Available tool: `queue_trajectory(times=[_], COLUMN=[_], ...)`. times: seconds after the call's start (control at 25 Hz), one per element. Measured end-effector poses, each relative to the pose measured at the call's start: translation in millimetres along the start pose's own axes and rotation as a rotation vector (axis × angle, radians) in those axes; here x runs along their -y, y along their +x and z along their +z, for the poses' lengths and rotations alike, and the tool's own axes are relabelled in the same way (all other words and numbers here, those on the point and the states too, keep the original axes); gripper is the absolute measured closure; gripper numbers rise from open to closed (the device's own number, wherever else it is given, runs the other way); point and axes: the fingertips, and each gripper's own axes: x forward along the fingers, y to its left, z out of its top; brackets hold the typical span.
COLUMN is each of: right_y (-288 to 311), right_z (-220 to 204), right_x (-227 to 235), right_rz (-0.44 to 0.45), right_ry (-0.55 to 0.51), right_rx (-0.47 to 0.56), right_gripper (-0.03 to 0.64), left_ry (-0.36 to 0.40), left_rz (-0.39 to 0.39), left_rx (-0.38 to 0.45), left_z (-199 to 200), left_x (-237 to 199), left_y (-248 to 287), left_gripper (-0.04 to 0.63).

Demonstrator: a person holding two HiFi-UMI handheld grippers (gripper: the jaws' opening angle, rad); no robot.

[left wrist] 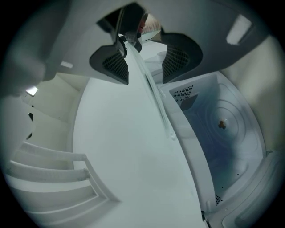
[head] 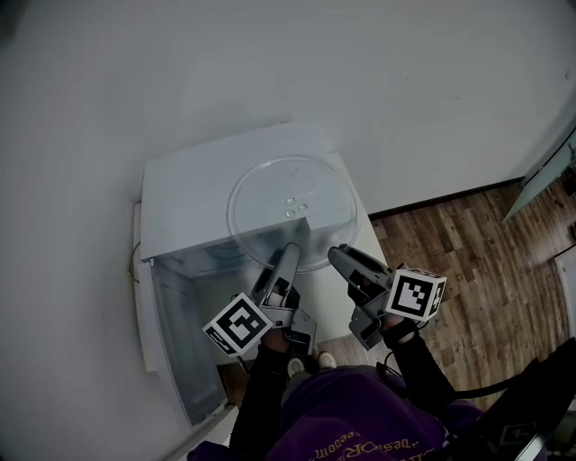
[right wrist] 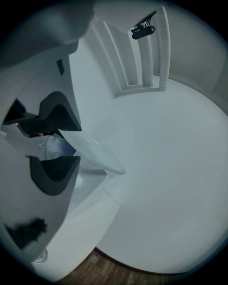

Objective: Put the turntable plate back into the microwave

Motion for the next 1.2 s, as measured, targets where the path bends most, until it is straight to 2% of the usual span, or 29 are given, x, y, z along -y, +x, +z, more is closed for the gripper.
queue_trajectory(times=[0.12,0.2,0.28,0.48,0.68,0.76,0.8,1.2], right_y=[5.0,6.6,6.4,9.8,9.7,10.4,10.4,11.1], right_z=[4.0,5.6,5.1,9.1,10.0,10.2,9.9,10.8], right_x=[-3.3,-2.9,0.2,-1.8,3.1,2.9,2.8,4.2], right_rz=[0.013,0.018,0.013,0.030,0.035,0.036,0.034,0.011], right_ry=[-0.016,-0.004,0.020,0.010,0.054,0.049,0.046,0.047], right_rx=[0.000,0.007,0.014,0.011,0.013,0.008,0.004,0.005], right_gripper=[0.449,0.449,0.449,0.451,0.483,0.484,0.485,0.499], left_ry=[0.020,0.046,0.047,0.050,0.057,0.060,0.058,-0.017], left_rz=[0.036,0.054,0.051,0.041,0.018,0.014,0.012,-0.023], left_rx=[0.000,0.002,0.003,-0.021,-0.030,-0.030,-0.022,0.035], left_z=[2.8,5.4,5.7,2.0,0.8,1.2,1.6,0.5], left_x=[-5.0,-6.2,-5.9,-7.5,-9.2,-10.4,-9.7,-4.2], left_y=[0.8,0.4,0.6,3.9,5.0,5.3,5.3,7.2], left_gripper=[0.368,0.401,0.424,0.429,0.443,0.474,0.497,0.522])
